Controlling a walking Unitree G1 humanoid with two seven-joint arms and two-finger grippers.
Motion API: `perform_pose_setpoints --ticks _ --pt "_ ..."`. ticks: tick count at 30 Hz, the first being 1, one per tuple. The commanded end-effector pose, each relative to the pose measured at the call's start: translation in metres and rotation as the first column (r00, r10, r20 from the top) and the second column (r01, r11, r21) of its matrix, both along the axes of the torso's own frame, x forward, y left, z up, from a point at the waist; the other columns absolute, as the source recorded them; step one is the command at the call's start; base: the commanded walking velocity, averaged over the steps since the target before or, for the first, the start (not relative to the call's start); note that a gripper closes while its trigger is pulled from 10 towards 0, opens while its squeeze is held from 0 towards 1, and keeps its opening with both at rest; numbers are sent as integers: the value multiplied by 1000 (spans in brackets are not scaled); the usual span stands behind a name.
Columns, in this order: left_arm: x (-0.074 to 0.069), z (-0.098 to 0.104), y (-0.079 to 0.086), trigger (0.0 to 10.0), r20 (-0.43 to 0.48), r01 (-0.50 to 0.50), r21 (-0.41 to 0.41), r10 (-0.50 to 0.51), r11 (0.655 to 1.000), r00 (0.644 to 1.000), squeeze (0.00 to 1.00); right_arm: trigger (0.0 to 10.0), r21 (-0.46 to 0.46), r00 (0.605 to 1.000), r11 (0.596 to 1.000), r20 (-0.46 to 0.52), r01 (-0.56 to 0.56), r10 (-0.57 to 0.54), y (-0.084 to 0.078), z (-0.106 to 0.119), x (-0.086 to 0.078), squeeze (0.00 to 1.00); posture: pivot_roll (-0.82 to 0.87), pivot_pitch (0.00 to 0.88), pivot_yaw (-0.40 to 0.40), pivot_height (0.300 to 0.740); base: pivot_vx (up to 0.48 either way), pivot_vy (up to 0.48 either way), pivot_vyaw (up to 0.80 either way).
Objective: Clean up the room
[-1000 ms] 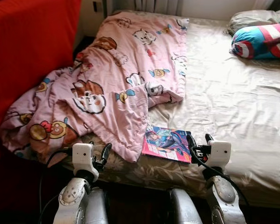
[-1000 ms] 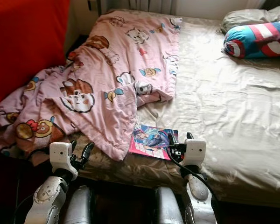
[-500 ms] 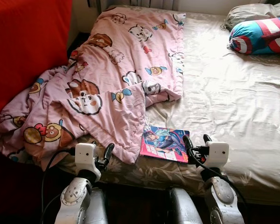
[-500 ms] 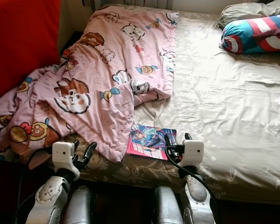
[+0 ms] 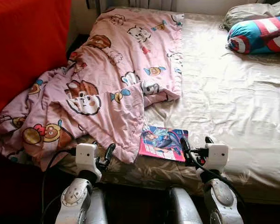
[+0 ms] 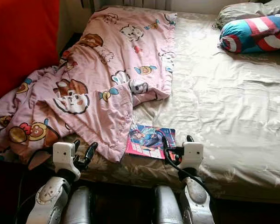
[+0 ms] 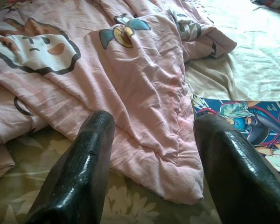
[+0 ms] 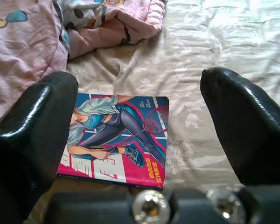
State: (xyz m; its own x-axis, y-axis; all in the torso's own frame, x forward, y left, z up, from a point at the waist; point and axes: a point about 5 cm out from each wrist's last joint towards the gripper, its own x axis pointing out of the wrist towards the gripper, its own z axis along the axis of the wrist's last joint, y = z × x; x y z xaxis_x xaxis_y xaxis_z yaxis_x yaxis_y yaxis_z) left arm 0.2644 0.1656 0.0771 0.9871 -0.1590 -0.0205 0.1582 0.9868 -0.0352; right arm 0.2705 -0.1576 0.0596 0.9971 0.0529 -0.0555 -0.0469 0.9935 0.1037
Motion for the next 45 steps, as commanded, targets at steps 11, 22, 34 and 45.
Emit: perform_pose_setpoints --ticks 11,22,34,45 --pt "-6 -3 0 10000 -26 10 4 -10 1000 1000 0 10000 -2 1000 1000 -15 5 -5 0 -5 -3 0 47 231 -41 586 0 0 0" --pt "-9 -4 2 10000 -33 10 7 -10 1000 999 0 10000 12 1000 1000 -11 -11 11 4 -5 -2 0 59 241 -37 566 0 0 0" --pt "-12 -4 6 10000 -40 13 11 -13 1000 999 0 10000 31 999 999 -38 21 -20 2 -10 0 0 69 257 -23 566 0 0 0" --pt "-9 4 11 10000 -31 33 45 -32 998 999 0 10000 317 967 921 -187 226 -173 -21 -28 23 0 111 307 14 566 0 0 0"
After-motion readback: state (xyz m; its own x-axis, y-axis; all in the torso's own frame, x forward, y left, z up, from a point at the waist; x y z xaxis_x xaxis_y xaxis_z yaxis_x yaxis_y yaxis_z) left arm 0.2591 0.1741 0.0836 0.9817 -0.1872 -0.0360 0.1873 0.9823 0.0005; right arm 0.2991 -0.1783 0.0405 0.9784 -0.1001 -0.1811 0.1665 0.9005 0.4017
